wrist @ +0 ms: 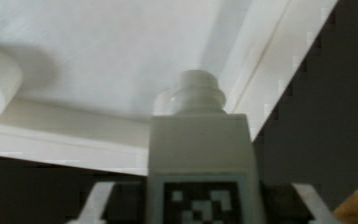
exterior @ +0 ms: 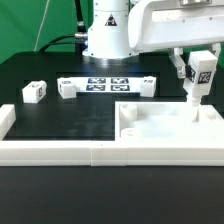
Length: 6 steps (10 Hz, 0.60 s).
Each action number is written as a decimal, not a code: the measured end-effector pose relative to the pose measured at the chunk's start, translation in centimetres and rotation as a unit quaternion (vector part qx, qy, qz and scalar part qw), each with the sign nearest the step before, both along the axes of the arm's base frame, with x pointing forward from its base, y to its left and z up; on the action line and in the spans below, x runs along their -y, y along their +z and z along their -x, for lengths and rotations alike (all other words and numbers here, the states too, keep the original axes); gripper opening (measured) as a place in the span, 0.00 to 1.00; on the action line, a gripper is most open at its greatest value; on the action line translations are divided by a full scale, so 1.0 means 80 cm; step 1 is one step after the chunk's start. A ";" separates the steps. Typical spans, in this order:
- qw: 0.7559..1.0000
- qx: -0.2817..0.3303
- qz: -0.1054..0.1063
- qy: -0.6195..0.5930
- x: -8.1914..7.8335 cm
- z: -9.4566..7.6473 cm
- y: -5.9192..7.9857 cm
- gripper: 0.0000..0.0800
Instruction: Assemble one leg
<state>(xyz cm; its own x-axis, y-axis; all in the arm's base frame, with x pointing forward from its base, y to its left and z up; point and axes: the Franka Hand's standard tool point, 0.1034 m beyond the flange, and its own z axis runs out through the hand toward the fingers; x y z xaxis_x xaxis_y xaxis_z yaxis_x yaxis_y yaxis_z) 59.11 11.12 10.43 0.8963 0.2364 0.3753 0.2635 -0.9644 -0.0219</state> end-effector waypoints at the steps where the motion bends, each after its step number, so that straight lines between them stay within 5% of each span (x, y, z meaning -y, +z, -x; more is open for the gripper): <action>1: 1.000 0.015 -0.001 -0.001 0.001 -0.001 0.001 0.36; 6: 1.000 0.020 -0.002 -0.002 0.000 -0.002 -0.001 0.36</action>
Offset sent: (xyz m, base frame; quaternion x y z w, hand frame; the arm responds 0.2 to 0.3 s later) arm 0.0000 0.0000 0.0000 0.0000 0.0000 0.0000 1.0000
